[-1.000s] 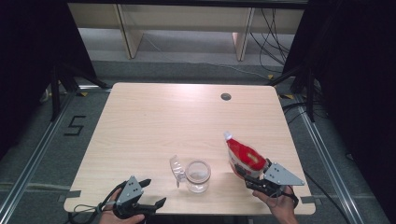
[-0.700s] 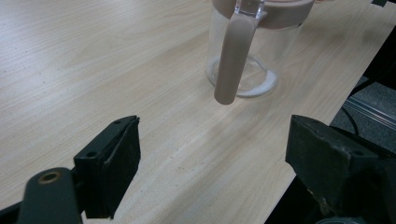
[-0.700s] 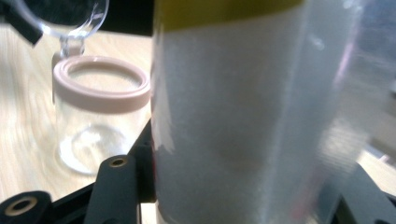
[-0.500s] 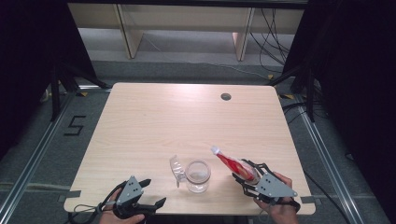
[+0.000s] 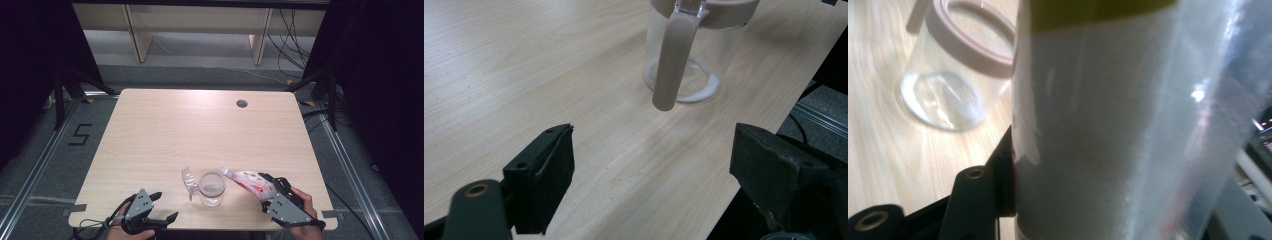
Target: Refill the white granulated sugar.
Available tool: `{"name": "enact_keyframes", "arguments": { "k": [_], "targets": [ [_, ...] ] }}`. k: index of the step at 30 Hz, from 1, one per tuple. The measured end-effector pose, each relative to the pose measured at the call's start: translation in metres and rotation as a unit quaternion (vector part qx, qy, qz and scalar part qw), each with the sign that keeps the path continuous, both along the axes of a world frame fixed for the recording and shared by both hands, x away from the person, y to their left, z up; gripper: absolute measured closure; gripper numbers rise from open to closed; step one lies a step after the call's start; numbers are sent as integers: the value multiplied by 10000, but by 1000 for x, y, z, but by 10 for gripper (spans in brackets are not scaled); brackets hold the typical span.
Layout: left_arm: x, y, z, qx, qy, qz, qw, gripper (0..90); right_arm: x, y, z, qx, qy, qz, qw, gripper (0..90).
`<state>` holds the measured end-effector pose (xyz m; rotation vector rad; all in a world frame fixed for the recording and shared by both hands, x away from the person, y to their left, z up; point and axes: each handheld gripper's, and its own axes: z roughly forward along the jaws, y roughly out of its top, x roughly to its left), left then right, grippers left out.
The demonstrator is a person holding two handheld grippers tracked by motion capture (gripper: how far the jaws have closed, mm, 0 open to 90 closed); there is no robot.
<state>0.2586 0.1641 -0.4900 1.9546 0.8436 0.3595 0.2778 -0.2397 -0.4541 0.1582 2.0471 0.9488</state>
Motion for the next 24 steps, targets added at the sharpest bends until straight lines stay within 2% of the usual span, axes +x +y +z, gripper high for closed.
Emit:
{"name": "enact_keyframes", "arguments": {
  "k": [3,5,8,9,10,11,12,13,14,16,17,18,20,21,22,23,24],
  "targets": [
    [0,0,0,-11,4,14,10000,175,-3,2,0,-254,-138,3,9996,465],
    [0,0,0,13,-9,-4,10000,175,-6,4,0,-304,-101,-8,9995,465],
    [0,1,1,54,-7,-19,10000,175,-8,7,1,-578,-268,39,9980,466],
    [0,1,1,66,-25,-35,10000,175,-8,8,0,-632,-301,46,9975,466],
    [1,1,1,78,-81,-77,9999,175,-10,8,-1,-595,-234,-47,9979,466],
    [1,1,1,78,-81,-77,9999,175,-10,9,0,-725,-338,68,9968,466],
    [1,1,0,87,-77,-68,9999,175,-12,10,-1,-660,-298,-20,9974,467],
    [1,1,0,69,-74,-79,9999,175,-11,11,0,-797,-396,74,9960,466],
    [1,1,1,69,-75,-78,9999,175,-12,11,0,-861,-427,12,9954,467],
    [1,1,1,72,-76,-73,9999,175,-11,12,2,-1205,-682,66,9903,467],
    [1,1,1,72,-76,-73,9999,175,-11,12,2,-1205,-682,66,9903,467],
    [1,1,0,70,-73,-76,9999,175,-14,13,1,-1249,-649,-65,9900,468],
    [1,1,0,81,-80,-80,9999,175,-12,13,1,-1286,-726,-3,9890,468],
    [0,0,0,114,-56,-54,9999,176,-11,13,2,-1439,-863,77,9858,468],
    [0,0,0,114,-56,-54,9999,176,-12,14,1,-1417,-815,30,9865,469],
    [0,0,0,107,-61,-55,9999,178,-11,14,3,-1571,-916,88,9833,469],
    [0,-1,0,74,-54,-48,9999,178,-12,15,2,-1510,-922,53,9842,469]
  ]
}}
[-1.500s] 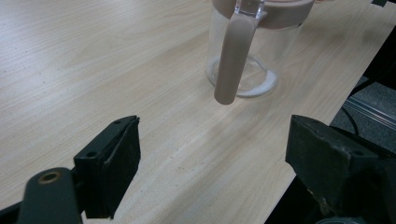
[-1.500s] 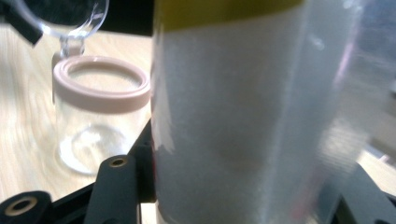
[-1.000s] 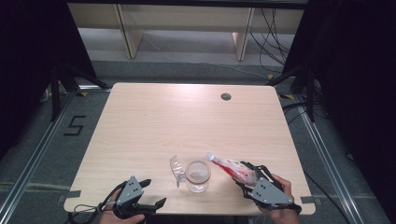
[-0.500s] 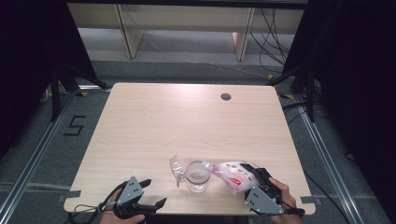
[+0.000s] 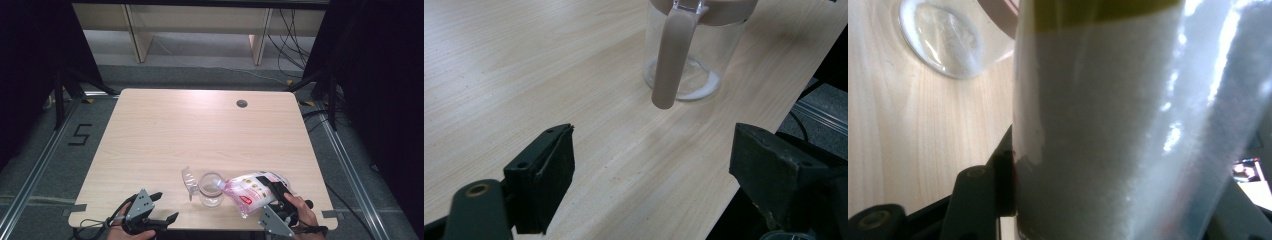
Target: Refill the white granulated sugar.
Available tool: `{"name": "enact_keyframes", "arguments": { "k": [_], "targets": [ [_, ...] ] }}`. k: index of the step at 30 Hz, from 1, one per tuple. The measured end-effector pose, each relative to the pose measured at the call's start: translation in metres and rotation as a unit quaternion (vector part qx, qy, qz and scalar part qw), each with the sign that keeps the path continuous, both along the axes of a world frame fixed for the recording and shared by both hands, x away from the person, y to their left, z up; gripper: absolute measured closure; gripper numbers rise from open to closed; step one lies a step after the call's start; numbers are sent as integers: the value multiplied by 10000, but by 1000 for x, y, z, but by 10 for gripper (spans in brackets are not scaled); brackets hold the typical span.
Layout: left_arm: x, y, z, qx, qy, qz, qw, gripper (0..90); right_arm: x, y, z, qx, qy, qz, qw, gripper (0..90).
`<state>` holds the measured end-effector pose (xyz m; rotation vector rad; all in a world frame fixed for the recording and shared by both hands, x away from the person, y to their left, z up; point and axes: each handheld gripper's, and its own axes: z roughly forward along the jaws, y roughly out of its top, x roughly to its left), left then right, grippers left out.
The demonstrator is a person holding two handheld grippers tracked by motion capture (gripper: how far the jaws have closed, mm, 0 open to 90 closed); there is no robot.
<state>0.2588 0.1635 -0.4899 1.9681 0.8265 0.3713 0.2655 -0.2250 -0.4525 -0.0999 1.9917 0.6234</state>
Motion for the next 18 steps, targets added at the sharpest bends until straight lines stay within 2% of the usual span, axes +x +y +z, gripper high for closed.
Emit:
{"name": "enact_keyframes", "arguments": {
  "k": [1,2,3,4,6,7,8,10,11,12,15,17,18],
  "targets": [
    [0,0,0,-10,-4,2,10000,178,1,1,1,-166,-77,55,9998,469],
    [0,0,0,-3,-7,-2,10000,178,-1,1,-1,-123,-53,-31,9999,469],
    [0,0,0,-30,-4,-15,10000,178,-1,3,2,-414,-203,48,9989,470],
    [0,1,0,-1,-3,-20,10000,178,-2,3,-2,-243,-55,-54,9997,469],
    [0,1,1,0,-21,-2,10000,178,-2,4,0,-425,-194,29,9989,470],
    [0,1,1,-32,-22,11,10000,178,-3,5,-2,-379,-172,-30,9991,471],
    [0,1,1,-32,-22,15,10000,178,-1,7,1,-714,-378,115,9967,471],
    [0,1,0,-35,-22,-6,10000,178,-3,7,-5,-514,-213,-66,9984,471],
    [0,1,0,-35,-22,-6,10000,178,-3,7,-5,-514,-213,-66,9984,471],
    [1,0,0,-26,-27,-24,10000,179,-1,8,-1,-779,-424,99,9960,472],
    [0,0,0,-15,-4,-11,10000,179,-2,7,-1,-814,-446,39,9957,472],
    [0,0,0,-12,-7,-20,10000,179,-2,7,-5,-963,-534,-75,9939,473],
    [0,1,0,58,-5,-20,10000,180,-2,8,-3,-1071,-578,-44,9926,474]
  ]
}}
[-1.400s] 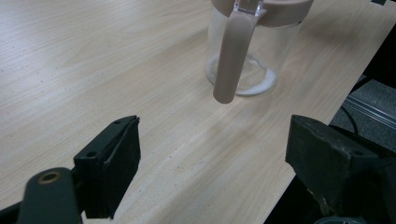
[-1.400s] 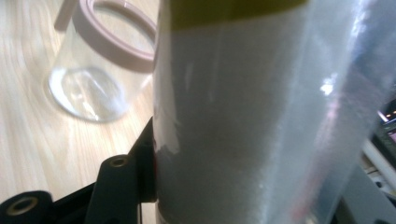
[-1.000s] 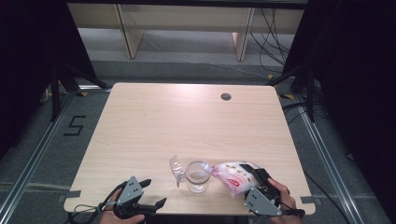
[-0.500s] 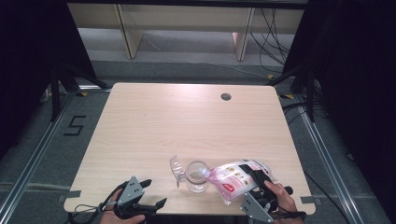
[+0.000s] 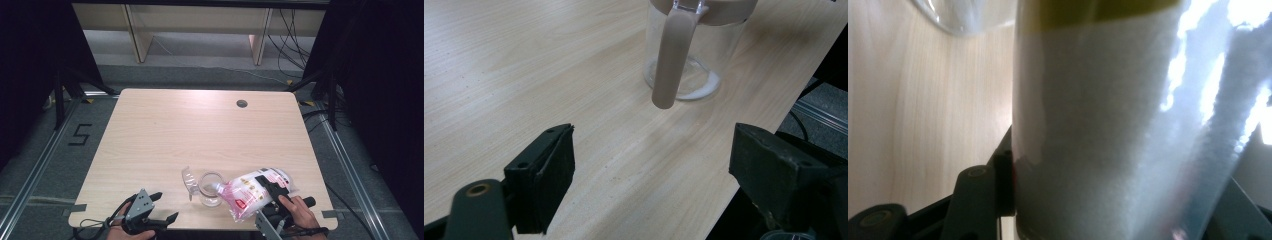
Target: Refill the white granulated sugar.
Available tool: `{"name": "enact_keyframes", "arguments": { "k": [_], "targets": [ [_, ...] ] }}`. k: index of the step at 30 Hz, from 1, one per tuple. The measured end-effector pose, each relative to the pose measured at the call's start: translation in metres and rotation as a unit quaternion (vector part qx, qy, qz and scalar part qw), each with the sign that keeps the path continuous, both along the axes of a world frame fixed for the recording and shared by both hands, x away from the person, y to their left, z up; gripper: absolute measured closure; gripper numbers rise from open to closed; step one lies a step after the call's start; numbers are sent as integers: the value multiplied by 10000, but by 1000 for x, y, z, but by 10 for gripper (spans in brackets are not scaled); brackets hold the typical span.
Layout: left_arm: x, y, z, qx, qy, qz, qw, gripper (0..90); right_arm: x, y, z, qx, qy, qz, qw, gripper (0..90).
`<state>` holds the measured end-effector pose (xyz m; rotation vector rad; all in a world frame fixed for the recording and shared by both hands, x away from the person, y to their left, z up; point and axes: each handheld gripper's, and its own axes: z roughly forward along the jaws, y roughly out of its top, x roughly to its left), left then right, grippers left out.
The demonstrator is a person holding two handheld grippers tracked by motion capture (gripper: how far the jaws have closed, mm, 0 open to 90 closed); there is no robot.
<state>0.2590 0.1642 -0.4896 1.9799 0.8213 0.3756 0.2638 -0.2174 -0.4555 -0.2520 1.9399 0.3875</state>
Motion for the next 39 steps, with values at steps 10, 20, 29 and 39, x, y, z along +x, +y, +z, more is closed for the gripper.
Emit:
{"name": "enact_keyframes", "arguments": {
  "k": [10,20,29,39],
  "targets": [
    [-1,-2,-1,-81,81,51,9999,183,1,2,3,-530,-270,43,9982,476],
    [-1,-2,-2,-55,90,19,9999,183,3,5,3,-673,-381,144,9969,479],
    [-1,-2,-2,-72,109,29,9999,184,6,5,3,-761,-449,152,9960,481],
    [-1,-3,-3,-92,110,29,9999,183,13,4,11,-846,-617,121,9944,483]
  ]
}}
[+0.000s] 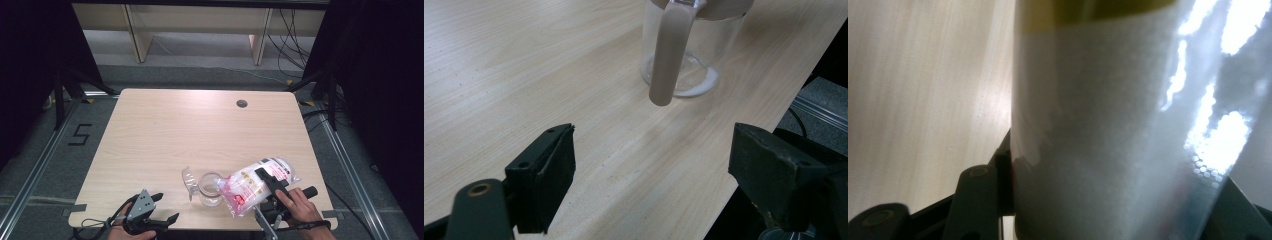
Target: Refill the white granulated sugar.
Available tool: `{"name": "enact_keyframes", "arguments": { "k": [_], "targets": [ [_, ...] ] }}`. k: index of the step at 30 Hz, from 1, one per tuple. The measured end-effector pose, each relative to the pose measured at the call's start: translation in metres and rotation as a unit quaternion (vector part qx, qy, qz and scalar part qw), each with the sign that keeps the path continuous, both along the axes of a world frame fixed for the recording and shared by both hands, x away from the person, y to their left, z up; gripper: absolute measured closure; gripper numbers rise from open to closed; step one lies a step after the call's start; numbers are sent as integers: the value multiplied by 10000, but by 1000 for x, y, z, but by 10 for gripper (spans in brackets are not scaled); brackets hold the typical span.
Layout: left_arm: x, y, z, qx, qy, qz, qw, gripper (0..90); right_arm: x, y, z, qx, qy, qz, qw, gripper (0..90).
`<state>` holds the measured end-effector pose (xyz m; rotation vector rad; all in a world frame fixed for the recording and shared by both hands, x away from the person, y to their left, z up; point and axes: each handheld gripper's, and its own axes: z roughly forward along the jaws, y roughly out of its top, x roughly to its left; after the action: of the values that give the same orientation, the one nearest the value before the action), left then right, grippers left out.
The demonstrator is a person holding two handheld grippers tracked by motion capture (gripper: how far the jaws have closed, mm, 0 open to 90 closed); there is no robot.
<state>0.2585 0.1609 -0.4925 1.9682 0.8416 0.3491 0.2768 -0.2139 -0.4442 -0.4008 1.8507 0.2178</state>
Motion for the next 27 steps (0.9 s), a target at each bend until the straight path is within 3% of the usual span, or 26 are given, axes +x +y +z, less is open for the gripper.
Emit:
{"name": "enact_keyframes", "arguments": {
  "k": [1,2,3,5,7,17,18,20,21,24,25,27],
  "targets": [
    [0,0,0,0,0,0,10000,184,0,0,0,0,0,0,10000,483],
    [1,2,0,159,-11,-32,9999,184,1,0,2,-85,-94,77,9999,483],
    [0,0,0,45,17,-13,10000,184,1,0,3,-79,-107,69,9999,483],
    [0,0,0,57,8,-27,10000,184,1,-1,1,25,-31,-13,10000,484],
    [1,1,0,116,-55,-98,9999,184,1,0,4,-116,-147,71,9998,484],
    [0,0,-1,23,48,-16,10000,184,4,4,4,-188,-165,80,9997,486],
    [1,0,-1,47,41,-16,10000,184,5,5,7,-318,-265,142,9990,486],
    [1,0,-1,53,39,-14,10000,183,5,5,7,-331,-269,138,9990,486],
    [2,2,0,196,4,-51,9998,183,4,4,6,-247,-205,74,9995,487],
    [1,1,0,118,19,-19,9999,183,5,4,9,-309,-292,188,9989,487],
    [1,-1,-1,-14,41,10,10000,183,5,4,10,-315,-304,185,9989,487],
    [1,1,0,91,28,-31,9999,183,3,4,11,-358,-324,108,9988,488]
  ]
}}
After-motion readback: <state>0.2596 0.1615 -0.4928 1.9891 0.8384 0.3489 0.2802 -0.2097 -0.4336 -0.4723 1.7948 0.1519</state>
